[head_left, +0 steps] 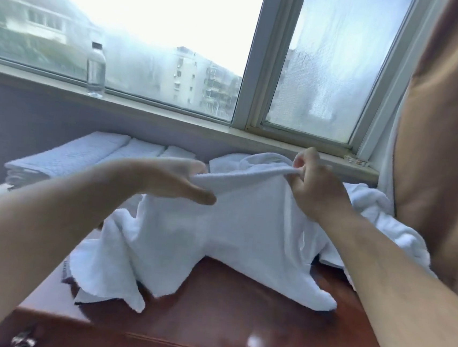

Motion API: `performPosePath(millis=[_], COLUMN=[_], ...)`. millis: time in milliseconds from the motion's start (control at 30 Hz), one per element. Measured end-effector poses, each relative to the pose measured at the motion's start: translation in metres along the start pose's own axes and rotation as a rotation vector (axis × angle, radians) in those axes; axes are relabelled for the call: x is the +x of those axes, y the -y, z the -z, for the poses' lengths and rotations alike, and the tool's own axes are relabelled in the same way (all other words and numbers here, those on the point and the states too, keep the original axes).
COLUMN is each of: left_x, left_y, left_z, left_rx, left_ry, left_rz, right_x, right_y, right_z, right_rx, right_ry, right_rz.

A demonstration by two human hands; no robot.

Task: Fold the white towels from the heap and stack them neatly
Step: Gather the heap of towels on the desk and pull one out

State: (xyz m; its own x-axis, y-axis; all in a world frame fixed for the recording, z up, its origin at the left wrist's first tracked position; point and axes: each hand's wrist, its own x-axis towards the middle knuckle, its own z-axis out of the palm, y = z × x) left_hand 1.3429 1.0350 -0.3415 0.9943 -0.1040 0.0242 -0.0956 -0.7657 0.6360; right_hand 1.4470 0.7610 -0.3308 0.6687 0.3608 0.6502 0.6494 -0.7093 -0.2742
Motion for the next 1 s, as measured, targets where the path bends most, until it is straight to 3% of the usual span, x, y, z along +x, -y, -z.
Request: performPosePath(millis=[33,100,167,233,300,333,400,467,567,700,833,933,1000], left_x=[-0.006,-0.014,-0.014,-0.013,-0.012,-0.011,-0.008,-0.004,-0.002,-0.013,-0.015,-0.011,-0.005], left_y=[-0.005,-0.011,-0.014,-0.01,0.002,0.008,0.016,0.02,0.026,0.055,0.084,0.082,0.076], left_z=[-0.002,-0.009,-0.018,-0.024,-0.03,-0.034,-0.047,-0.063,-0.084,-0.106,-0.135,-0.136,-0.136], left_rx=[-0.177,-0.372,-0.411,-0.491,-0.636,-0.69,-0.676,-0.487,-0.1,0.416,0.467,0.598,0.774], left_ry=[0.175,0.369,0.36,0.254,0.185,0.164,0.1,0.013,0.077,0.202,0.259,0.052,-0.282], left_rz=[0.108,0.245,0.189,0.102,0.047,0.033,0.008,-0.037,-0.1,-0.018,0.028,-0.057,-0.254], right_x=[0.0,-0.002,-0.006,-0.012,-0.022,-0.027,-0.038,-0.051,-0.073,-0.101,-0.121,-0.112,-0.103], right_y=[0.004,0.013,0.021,0.024,0.015,0.006,-0.007,-0.012,-0.017,-0.028,-0.03,-0.033,-0.036], right_z=[0.002,0.006,0.011,0.018,0.023,0.022,0.018,0.008,-0.012,-0.044,-0.083,-0.091,-0.088], right_rx=[0.001,0.0,0.106,0.425,0.71,0.707,0.416,0.048,-0.132,-0.14,-0.065,-0.133,-0.267], right_ry=[-0.049,-0.063,-0.05,0.021,0.224,0.356,0.634,0.888,1.142,1.022,1.02,0.905,0.693], right_rz=[-0.002,0.023,-0.017,-0.156,-0.262,-0.25,-0.157,-0.111,-0.185,-0.15,-0.083,-0.017,0.031])
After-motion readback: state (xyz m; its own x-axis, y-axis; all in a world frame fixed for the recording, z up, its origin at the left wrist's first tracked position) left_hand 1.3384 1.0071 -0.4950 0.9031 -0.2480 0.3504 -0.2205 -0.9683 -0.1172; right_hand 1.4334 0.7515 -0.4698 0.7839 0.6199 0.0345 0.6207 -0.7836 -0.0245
